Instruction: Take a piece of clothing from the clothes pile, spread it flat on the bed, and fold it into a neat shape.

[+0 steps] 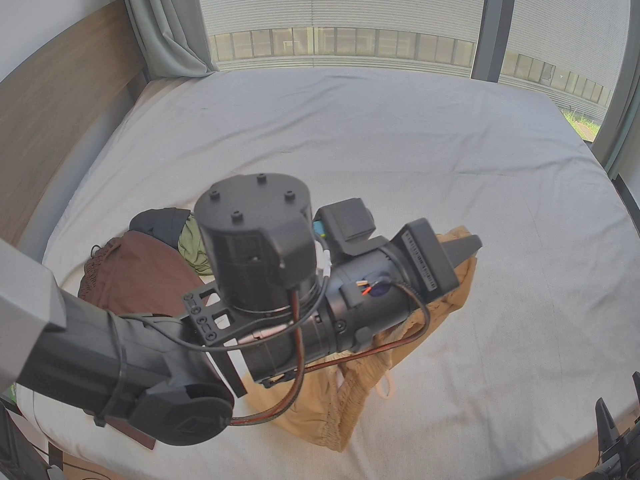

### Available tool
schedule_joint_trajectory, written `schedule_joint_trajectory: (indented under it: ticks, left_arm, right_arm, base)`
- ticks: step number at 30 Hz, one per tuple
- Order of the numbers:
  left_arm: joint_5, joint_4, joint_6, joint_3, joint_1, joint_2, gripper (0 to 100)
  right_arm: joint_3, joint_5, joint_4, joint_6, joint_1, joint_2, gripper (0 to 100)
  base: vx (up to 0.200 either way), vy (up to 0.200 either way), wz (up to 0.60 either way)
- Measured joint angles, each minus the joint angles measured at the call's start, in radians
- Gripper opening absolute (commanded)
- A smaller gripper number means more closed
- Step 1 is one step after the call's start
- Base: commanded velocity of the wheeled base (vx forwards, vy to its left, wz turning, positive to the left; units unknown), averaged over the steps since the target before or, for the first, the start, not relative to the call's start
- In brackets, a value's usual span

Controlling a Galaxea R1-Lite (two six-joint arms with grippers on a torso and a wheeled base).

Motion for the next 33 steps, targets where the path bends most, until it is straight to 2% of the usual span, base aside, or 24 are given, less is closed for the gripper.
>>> schedule_joint_trajectory:
  ticks: [8, 12, 18, 21, 25, 33]
  left_arm:
    - [-0.001, 0.000, -0.066, -0.148, -0.036, -0.007, 0]
    - [0.007, 0.002, -0.140, -0.240, -0.042, -0.029, 0]
    - [0.015, 0.007, -0.189, -0.282, -0.039, -0.076, 0]
    - [0.017, 0.008, -0.186, -0.233, -0.026, -0.095, 0]
    - [0.015, 0.005, -0.144, -0.094, 0.004, -0.121, 0]
    - [-0.016, -0.061, 0.033, 0.254, 0.114, -0.144, 0]
  right_arm:
    - [0.000, 0.000, 0.000, 0.000, 0.001, 0.000, 100]
    - [0.000, 0.000, 0.000, 0.000, 0.001, 0.000, 100]
    - [0.000, 0.000, 0.000, 0.000, 0.002, 0.000, 100]
    - [0.000, 0.000, 0.000, 0.000, 0.002, 0.000, 100]
    - [0.000, 0.000, 0.000, 0.000, 0.001, 0.000, 100]
    - [0.000, 0.000, 0.000, 0.000, 0.000, 0.000, 100]
  base:
    - [0.000, 0.000, 0.00]
    - [0.000, 0.000, 0.00]
    - [0.000, 0.000, 0.00]
    - [0.000, 0.000, 0.00]
    - [0.000, 0.000, 0.00]
    - [0.000, 0.000, 0.00]
